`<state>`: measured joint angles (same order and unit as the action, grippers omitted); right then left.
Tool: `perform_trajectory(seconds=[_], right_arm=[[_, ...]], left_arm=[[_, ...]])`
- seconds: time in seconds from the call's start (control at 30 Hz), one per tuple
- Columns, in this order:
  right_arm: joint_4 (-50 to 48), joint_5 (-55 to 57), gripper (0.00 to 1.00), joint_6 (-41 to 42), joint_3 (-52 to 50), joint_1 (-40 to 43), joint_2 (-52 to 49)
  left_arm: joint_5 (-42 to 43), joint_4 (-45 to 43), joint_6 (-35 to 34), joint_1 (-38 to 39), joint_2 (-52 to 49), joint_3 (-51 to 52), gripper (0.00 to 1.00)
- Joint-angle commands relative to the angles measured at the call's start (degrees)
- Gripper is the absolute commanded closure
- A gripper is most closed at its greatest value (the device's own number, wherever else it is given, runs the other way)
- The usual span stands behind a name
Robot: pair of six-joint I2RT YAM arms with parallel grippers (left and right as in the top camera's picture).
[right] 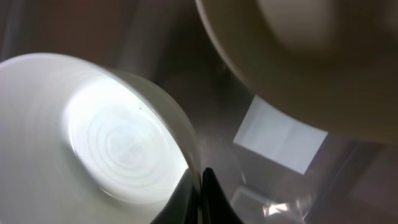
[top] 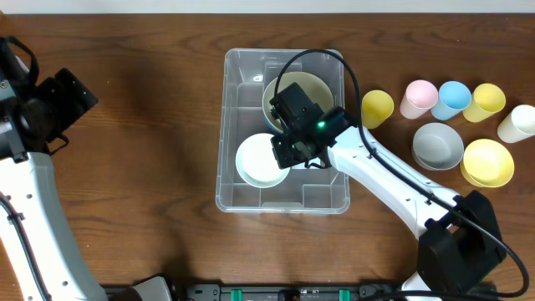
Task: Pack container
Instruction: 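Retract the right gripper toward the yellow bowl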
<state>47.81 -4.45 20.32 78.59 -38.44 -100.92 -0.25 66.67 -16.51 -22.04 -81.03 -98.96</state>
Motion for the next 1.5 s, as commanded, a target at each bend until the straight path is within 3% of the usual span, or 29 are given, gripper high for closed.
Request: perform_trajectory(seconds=[0.0, 0.57, 0.63, 0.8, 1.03, 1.27, 1.47], right_arm=[[-0.72, 1.16, 0.99, -0.70, -0.09, -0.33, -1.18], [-4.72, 1.60, 0.98, -0.70, -0.09, -2.45, -5.22], [-5.49, 1.62, 0.94, -0.72, -0.09, -2.25, -5.20], [-7.85, -0.50, 0.69, -3.89, 0.31, -1.86, -4.70], [-6.58, -0.48, 0.67, -3.65, 1.33, -0.11, 0.55], [-0.72, 0.02, 0.63, -0.50, 1.33, 7.96, 12.90], [6.71, 0.15, 0.50, 4.37, 1.33, 24.17, 21.57]], left_arm=[[-0.46, 0.17, -0.11, -0.28, -0.31, 0.44, 0.02], [-0.46, 0.17, -0.11, -0.28, -0.31, 0.44, 0.02], [-0.46, 0.17, -0.11, -0.28, -0.31, 0.44, 0.02], [-0.46, 0.17, -0.11, -0.28, -0.31, 0.44, 0.02], [-0.46, 0.17, -0.11, -0.28, -0.31, 0.44, 0.02], [-0.46, 0.17, -0.11, -0.28, -0.31, 0.44, 0.02], [-0.46, 0.17, -0.11, -0.28, -0.31, 0.44, 0.02]])
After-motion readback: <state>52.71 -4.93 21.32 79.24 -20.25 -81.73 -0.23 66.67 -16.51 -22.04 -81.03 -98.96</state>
